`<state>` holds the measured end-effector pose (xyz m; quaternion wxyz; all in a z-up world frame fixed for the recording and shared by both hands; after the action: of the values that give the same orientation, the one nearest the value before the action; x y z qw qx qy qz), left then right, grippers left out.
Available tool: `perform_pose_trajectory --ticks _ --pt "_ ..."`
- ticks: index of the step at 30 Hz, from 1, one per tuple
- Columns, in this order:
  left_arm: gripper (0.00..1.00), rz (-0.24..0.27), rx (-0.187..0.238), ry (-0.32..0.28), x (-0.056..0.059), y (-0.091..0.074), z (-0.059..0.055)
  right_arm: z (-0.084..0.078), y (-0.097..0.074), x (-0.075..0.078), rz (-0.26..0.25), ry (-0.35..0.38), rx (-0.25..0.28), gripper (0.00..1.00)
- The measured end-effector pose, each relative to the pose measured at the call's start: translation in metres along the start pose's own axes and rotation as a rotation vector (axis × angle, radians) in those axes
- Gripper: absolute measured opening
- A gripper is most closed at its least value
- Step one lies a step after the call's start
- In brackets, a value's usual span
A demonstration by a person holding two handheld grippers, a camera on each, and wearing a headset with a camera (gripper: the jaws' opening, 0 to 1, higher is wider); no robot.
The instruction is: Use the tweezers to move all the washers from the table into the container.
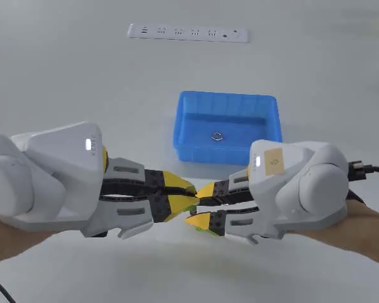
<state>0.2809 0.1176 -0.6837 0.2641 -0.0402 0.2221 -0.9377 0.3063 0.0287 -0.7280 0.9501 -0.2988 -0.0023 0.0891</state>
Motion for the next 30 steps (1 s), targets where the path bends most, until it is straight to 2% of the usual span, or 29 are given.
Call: perform_pose_trajectory --ticks 12,27,30 --pt "0.07 -0.021 0.001 -0.009 0.0012 0.0037 0.0011 0.0004 0.0010 0.0010 0.014 0.010 -0.005 0.11" --pt "0.07 0.000 -0.005 -0.024 -0.0038 0.0021 -0.0016 0.0004 0.0025 0.0038 0.017 0.028 0.008 0.10" --pt "0.07 -0.001 -0.008 -0.022 -0.0040 0.0036 -0.0012 0.0007 0.0026 0.0041 0.020 0.007 -0.005 0.11"
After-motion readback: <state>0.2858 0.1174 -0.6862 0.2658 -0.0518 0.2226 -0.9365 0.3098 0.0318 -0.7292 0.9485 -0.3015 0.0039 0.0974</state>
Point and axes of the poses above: the centre of the closed fingertips' face, and the gripper's own axes: y roughly forward along the fingers, x roughly to its right, z roughly out of its top, the point moved 7 cm from there along -y, roughly backward along the fingers, and after that the axes turned 5 degrees about z, right-handed, at the moved point
